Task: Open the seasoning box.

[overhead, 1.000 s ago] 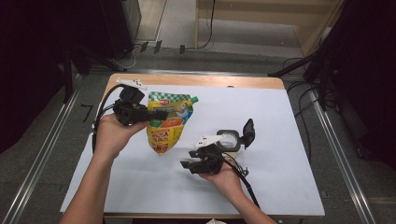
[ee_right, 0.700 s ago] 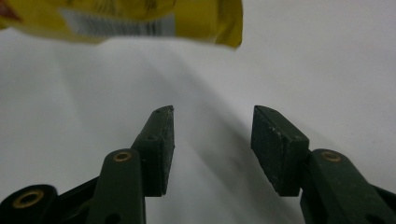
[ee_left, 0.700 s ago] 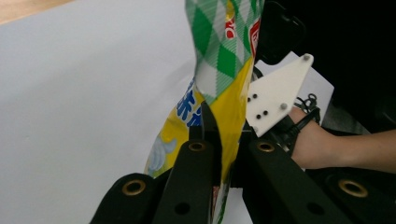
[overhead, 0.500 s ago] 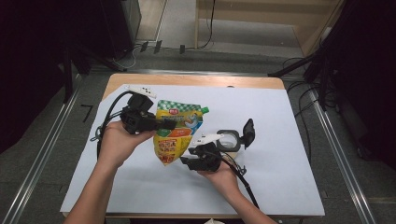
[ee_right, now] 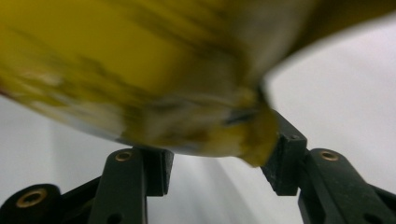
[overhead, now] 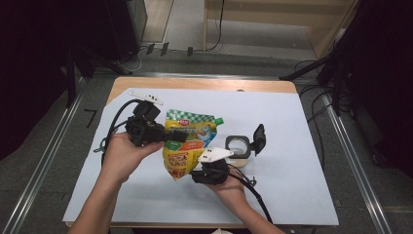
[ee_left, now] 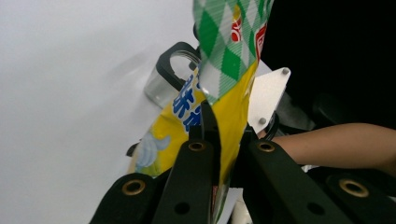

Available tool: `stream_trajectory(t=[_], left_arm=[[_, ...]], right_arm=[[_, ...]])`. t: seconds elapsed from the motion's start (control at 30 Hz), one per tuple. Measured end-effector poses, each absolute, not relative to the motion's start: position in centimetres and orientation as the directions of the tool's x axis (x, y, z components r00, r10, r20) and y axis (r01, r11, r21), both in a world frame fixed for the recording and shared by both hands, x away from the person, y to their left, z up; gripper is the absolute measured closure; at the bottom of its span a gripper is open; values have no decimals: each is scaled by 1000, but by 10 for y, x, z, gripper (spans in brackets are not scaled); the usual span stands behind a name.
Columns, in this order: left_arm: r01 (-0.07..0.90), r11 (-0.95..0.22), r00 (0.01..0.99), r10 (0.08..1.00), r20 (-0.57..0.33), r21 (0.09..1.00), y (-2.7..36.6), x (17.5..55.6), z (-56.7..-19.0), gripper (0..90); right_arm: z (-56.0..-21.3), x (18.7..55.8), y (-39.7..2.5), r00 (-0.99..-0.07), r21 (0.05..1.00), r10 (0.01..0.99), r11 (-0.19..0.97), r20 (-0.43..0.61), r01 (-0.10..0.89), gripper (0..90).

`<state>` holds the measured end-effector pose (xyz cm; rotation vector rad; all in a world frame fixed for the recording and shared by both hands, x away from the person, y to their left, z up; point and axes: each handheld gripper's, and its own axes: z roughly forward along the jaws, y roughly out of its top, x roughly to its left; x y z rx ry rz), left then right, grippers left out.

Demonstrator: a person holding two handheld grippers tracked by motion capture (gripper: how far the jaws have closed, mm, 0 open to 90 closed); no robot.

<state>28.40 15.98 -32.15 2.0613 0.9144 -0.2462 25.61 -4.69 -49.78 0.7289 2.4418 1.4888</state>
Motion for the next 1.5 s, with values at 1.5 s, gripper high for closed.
stream_trajectory(t=[1.5], left_arm=[[581,-447,782,537,-316,680,132,291,-363,811]], right_arm=[[-489,242,-45,-899,854,405,397,167,337,652]])
